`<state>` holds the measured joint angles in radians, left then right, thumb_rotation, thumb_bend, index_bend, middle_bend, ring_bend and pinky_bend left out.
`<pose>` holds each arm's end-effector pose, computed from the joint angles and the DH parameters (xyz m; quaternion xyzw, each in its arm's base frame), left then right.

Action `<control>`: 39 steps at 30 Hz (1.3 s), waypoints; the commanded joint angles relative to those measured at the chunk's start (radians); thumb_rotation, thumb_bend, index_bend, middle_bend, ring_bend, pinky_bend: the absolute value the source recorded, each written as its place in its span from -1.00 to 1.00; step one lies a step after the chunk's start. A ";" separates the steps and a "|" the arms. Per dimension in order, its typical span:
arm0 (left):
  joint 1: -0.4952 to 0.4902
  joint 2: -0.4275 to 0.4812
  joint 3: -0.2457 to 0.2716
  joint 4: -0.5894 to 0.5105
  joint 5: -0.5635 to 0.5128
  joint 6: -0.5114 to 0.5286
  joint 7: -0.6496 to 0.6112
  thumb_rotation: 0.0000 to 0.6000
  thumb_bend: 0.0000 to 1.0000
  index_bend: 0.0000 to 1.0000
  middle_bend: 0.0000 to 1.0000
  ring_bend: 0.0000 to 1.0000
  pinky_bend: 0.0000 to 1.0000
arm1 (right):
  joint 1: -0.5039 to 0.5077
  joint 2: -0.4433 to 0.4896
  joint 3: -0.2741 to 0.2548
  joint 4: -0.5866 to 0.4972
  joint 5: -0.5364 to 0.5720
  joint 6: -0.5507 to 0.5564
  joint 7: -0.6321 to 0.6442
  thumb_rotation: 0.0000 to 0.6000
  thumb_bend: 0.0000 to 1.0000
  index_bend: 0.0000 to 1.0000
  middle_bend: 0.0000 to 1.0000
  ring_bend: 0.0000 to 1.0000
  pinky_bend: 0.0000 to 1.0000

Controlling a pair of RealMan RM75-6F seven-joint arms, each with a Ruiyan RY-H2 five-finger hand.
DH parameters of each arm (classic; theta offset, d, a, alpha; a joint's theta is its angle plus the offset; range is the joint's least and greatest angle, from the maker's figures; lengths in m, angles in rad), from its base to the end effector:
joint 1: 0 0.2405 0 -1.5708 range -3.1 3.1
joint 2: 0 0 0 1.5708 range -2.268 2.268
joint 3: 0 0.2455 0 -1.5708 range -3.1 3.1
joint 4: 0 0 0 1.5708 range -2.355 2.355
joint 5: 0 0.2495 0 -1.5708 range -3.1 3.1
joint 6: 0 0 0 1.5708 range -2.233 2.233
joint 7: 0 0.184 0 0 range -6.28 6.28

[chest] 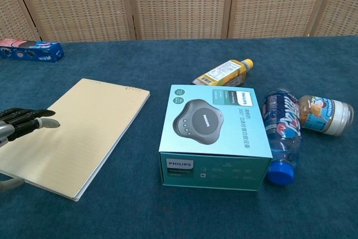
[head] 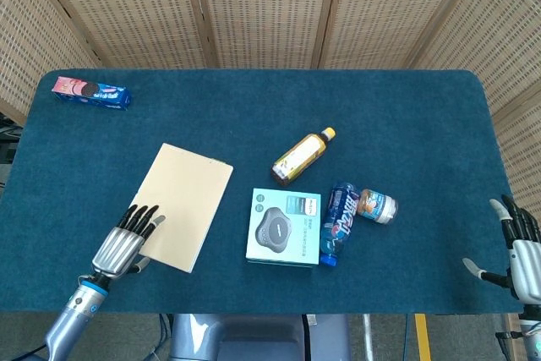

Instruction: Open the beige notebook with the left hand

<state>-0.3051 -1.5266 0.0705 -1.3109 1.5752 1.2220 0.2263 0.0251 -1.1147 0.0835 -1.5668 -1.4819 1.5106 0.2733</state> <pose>-0.2775 0.2459 -0.0584 -0.7654 -0.3323 -0.3131 0.4535 -0.3384 -0.2126 0.1369 0.5161 -0.4513 0.4544 0.5689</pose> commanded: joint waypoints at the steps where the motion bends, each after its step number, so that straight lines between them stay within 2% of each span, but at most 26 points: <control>1: 0.000 0.000 0.001 0.000 0.002 0.001 -0.002 1.00 -0.48 -1.00 -1.00 -1.00 -1.00 | 0.000 0.001 0.000 0.000 0.001 -0.002 0.001 1.00 -0.89 -0.96 -1.00 -1.00 -1.00; 23: -0.014 -0.033 -0.019 0.050 -0.019 -0.012 -0.012 1.00 -0.43 -1.00 -1.00 -1.00 -1.00 | 0.000 -0.001 0.001 0.000 0.001 -0.001 0.004 1.00 -0.89 -0.96 -1.00 -1.00 -1.00; 39: -0.029 -0.112 -0.044 0.173 -0.002 0.021 -0.023 1.00 -0.40 -1.00 -1.00 -1.00 -1.00 | 0.000 0.000 0.001 0.000 0.001 -0.002 0.009 1.00 -0.89 -0.96 -1.00 -1.00 -1.00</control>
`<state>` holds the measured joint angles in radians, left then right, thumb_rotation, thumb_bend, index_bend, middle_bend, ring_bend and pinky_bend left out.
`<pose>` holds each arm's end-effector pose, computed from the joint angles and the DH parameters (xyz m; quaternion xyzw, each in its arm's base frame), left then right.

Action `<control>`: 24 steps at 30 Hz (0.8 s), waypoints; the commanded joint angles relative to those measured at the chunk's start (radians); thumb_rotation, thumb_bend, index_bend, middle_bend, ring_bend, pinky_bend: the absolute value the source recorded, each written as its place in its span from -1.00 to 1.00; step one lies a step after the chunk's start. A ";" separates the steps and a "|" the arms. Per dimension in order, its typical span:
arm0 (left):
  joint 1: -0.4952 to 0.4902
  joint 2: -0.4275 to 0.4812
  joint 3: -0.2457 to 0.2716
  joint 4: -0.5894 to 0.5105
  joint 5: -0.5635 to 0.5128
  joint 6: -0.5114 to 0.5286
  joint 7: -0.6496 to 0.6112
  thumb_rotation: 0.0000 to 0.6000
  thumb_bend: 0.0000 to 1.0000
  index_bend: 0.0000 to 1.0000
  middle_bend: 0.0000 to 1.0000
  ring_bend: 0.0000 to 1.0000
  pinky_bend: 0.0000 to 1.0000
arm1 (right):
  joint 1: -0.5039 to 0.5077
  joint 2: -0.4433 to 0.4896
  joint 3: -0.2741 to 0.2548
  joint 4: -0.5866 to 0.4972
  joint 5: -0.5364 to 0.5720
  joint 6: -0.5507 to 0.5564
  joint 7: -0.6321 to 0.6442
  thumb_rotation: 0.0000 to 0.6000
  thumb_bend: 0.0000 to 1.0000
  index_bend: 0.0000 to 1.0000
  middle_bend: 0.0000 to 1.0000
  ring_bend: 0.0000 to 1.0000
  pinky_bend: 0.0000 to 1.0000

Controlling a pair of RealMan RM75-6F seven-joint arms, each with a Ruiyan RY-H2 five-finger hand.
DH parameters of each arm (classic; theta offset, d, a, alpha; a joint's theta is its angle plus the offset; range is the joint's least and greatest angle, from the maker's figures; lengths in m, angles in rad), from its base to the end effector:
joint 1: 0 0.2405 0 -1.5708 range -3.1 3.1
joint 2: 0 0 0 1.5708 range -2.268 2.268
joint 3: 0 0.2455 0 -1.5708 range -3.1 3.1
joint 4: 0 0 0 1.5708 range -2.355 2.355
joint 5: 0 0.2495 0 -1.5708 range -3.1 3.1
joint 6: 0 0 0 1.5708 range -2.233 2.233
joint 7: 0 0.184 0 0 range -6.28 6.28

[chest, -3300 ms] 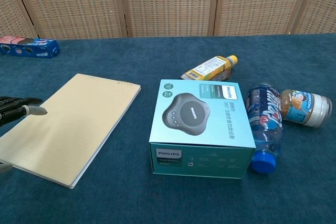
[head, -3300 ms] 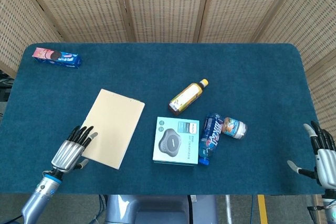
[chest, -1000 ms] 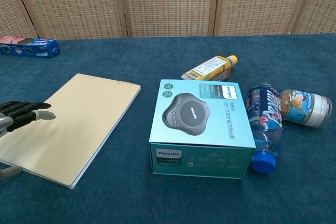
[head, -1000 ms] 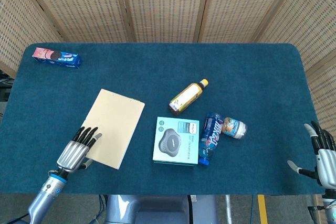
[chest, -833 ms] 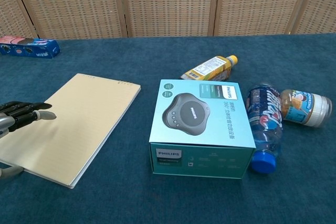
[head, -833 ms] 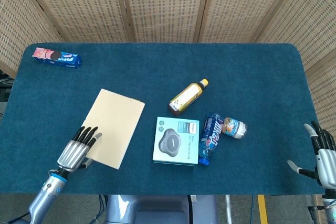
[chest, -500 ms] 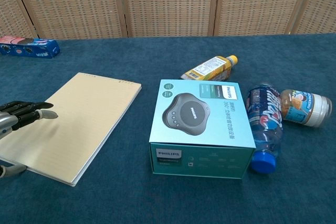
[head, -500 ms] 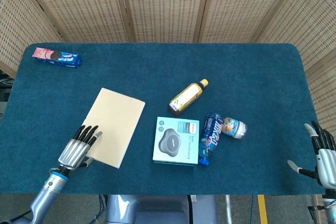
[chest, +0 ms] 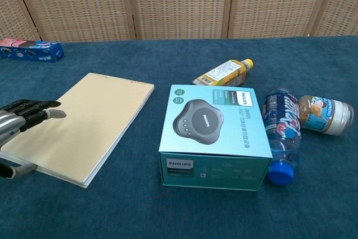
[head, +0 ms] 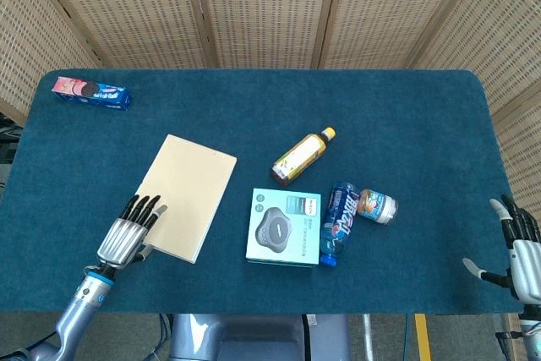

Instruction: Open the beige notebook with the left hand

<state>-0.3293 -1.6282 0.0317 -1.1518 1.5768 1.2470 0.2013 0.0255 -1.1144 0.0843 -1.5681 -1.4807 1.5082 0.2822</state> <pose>-0.2803 0.2706 -0.0675 -0.7558 -0.3057 -0.3277 0.4774 -0.3383 -0.2129 0.1367 0.5137 -0.4545 0.4566 0.5666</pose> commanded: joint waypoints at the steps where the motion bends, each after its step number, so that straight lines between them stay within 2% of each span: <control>1: -0.007 -0.014 -0.007 0.019 -0.006 -0.007 0.001 1.00 -0.40 -1.00 -1.00 -1.00 -1.00 | 0.000 -0.001 0.000 0.002 0.000 0.001 0.001 1.00 -0.89 -0.96 -1.00 -1.00 -1.00; 6: -0.017 -0.027 -0.013 0.038 -0.010 -0.015 0.004 1.00 -0.38 -1.00 -1.00 -1.00 -1.00 | 0.000 -0.001 0.000 0.002 -0.001 0.001 0.002 1.00 -0.89 -0.96 -1.00 -1.00 -1.00; 19: -0.040 -0.055 -0.027 0.067 -0.015 -0.019 0.011 1.00 -0.03 -1.00 -1.00 -1.00 -1.00 | 0.000 -0.001 0.001 0.002 0.000 0.001 0.008 1.00 -0.89 -0.96 -1.00 -1.00 -1.00; 24: -0.053 -0.073 -0.044 0.083 -0.030 -0.028 0.029 1.00 0.03 -1.00 -1.00 -1.00 -1.00 | 0.000 0.000 0.001 0.000 0.001 -0.001 0.014 1.00 -0.89 -0.96 -1.00 -1.00 -1.00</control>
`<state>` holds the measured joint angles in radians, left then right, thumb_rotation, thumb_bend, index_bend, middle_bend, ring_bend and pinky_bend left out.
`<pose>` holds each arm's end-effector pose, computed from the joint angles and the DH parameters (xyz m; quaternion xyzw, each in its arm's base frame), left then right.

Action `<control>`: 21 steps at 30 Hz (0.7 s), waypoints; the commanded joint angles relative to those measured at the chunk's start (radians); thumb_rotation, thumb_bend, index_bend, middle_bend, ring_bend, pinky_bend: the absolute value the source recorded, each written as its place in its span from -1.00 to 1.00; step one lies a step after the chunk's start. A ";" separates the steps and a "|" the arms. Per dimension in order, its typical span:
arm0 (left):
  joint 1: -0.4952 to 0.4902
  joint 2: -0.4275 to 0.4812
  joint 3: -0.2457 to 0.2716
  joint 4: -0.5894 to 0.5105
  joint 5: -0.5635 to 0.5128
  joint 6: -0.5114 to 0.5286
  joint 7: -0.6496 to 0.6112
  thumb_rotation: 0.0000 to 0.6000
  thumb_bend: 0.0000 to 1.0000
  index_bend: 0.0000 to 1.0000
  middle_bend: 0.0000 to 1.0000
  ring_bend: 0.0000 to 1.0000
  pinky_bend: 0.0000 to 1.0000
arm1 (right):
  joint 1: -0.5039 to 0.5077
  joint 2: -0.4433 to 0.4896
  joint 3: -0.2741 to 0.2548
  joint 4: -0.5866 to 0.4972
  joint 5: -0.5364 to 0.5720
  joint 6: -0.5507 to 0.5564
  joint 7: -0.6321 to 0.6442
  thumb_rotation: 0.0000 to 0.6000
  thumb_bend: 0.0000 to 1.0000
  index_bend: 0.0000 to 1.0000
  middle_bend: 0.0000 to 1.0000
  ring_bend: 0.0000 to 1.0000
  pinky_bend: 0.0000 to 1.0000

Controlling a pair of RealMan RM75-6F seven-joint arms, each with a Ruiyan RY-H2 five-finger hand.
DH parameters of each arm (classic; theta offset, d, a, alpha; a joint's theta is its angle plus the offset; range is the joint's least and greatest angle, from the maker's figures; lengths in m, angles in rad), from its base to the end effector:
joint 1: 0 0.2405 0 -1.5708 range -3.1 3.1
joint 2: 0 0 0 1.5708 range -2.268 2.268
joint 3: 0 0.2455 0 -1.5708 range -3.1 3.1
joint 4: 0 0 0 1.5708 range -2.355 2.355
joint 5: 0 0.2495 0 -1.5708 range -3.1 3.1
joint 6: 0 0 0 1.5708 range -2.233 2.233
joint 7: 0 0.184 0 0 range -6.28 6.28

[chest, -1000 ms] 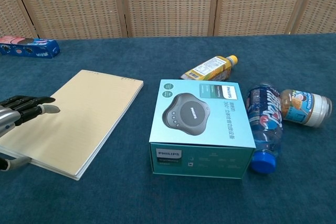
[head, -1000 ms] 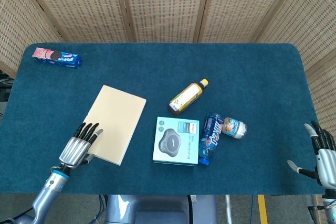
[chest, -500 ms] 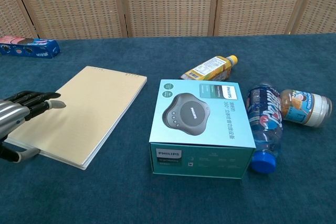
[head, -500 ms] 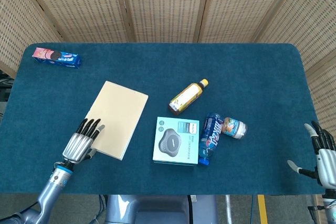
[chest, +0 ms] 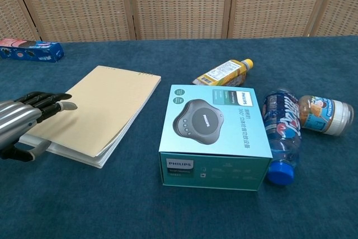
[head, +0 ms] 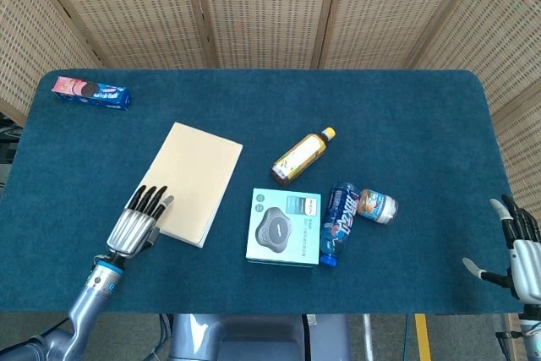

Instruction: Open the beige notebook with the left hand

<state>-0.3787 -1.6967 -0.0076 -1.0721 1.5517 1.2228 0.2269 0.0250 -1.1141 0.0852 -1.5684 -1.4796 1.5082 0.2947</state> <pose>-0.2703 0.2959 -0.0786 -0.7553 -0.2854 -0.3285 0.4900 -0.3385 -0.2130 0.1370 0.5103 -0.4577 0.4602 0.5643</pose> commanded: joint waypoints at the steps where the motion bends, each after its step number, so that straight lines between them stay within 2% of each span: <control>1: -0.007 -0.008 -0.008 0.007 -0.010 -0.008 0.007 1.00 0.03 -1.00 -1.00 -1.00 -1.00 | 0.000 0.001 0.000 -0.001 0.000 -0.002 0.003 1.00 -0.89 -0.96 -1.00 -1.00 -1.00; 8: -0.029 -0.020 -0.029 0.016 -0.028 -0.024 0.019 1.00 0.07 -1.00 -1.00 -1.00 -1.00 | 0.001 0.001 0.000 0.001 0.001 -0.004 0.009 1.00 -0.89 -0.96 -1.00 -1.00 -1.00; 16: -0.053 -0.026 -0.051 -0.003 -0.062 -0.062 0.046 1.00 0.24 -1.00 -1.00 -1.00 -1.00 | 0.002 0.006 -0.001 -0.004 0.004 -0.010 0.019 1.00 -0.89 -0.96 -1.00 -1.00 -1.00; 21: -0.069 -0.029 -0.066 -0.017 -0.087 -0.087 0.076 1.00 0.26 -1.00 -1.00 -1.00 -1.00 | 0.001 0.006 0.000 -0.003 0.005 -0.010 0.029 1.00 -0.89 -0.96 -1.00 -1.00 -1.00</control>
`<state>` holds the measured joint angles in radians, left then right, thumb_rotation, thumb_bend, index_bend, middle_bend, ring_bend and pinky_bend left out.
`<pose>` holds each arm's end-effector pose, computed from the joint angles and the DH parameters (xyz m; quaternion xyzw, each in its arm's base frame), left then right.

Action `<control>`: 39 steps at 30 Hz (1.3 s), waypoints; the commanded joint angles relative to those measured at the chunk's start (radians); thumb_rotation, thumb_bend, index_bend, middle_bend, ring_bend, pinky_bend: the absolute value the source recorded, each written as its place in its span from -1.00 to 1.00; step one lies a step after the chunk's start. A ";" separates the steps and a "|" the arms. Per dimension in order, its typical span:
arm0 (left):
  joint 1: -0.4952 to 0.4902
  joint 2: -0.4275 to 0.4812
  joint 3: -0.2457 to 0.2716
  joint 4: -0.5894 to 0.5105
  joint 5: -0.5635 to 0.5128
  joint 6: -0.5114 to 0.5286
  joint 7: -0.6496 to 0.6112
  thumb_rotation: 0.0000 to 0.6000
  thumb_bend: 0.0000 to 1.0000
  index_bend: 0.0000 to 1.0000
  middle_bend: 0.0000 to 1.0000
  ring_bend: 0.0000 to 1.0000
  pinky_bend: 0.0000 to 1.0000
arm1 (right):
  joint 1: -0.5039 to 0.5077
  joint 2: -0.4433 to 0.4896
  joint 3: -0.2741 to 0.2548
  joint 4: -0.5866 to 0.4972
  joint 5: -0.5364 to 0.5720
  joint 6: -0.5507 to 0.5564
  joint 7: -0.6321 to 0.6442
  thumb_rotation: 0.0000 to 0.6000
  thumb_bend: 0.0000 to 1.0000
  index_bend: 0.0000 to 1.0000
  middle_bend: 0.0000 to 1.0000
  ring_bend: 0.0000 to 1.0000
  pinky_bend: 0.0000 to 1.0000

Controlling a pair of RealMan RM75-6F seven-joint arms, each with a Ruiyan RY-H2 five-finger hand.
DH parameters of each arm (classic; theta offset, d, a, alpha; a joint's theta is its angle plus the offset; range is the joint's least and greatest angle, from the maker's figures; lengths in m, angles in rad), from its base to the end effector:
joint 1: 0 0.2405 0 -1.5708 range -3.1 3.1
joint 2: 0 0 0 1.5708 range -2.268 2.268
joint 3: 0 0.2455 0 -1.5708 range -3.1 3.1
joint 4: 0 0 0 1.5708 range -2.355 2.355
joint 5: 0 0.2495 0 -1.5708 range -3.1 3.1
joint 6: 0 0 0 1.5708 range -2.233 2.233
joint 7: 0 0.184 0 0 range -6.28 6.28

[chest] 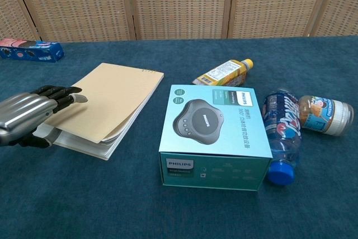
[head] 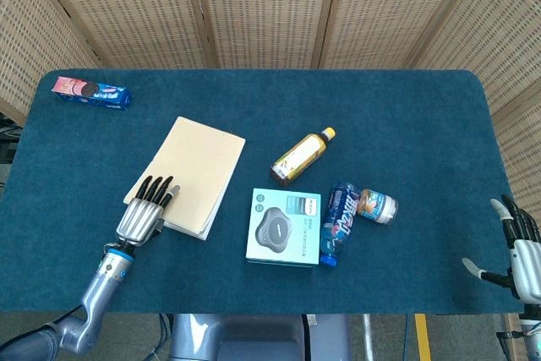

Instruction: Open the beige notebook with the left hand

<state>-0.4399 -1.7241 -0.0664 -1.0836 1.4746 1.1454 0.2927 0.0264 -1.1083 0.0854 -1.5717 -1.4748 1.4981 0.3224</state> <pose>-0.2526 0.3234 -0.0876 -0.7523 -0.2908 -0.3181 0.4983 -0.3396 -0.2135 0.1373 0.5045 -0.4677 0.4641 0.5580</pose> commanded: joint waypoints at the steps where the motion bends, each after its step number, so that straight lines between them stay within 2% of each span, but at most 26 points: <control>1: -0.012 -0.002 -0.012 -0.008 -0.016 -0.015 0.015 1.00 0.26 -1.00 -1.00 -1.00 -1.00 | 0.000 -0.001 0.000 0.001 0.000 0.001 0.002 1.00 -0.89 -0.96 -1.00 -1.00 -1.00; 16: -0.069 0.026 -0.085 -0.053 -0.118 -0.079 0.070 1.00 0.25 -1.00 -1.00 -1.00 -1.00 | -0.001 -0.003 0.005 0.001 0.001 0.007 0.021 1.00 -0.89 -0.96 -1.00 -1.00 -1.00; 30: -0.095 0.128 -0.079 -0.183 -0.206 -0.186 0.077 1.00 0.22 -1.00 -1.00 -1.00 -1.00 | -0.003 -0.005 0.008 0.002 0.000 0.013 0.030 1.00 -0.89 -0.96 -1.00 -1.00 -1.00; 39: -0.114 0.109 -0.089 -0.142 -0.220 -0.159 0.095 1.00 0.23 -1.00 -1.00 -1.00 -1.00 | -0.003 -0.006 0.010 0.003 0.001 0.015 0.031 1.00 -0.89 -0.96 -1.00 -1.00 -1.00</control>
<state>-0.5498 -1.6120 -0.1524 -1.2307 1.2575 0.9864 0.3891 0.0231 -1.1141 0.0951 -1.5690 -1.4738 1.5131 0.3530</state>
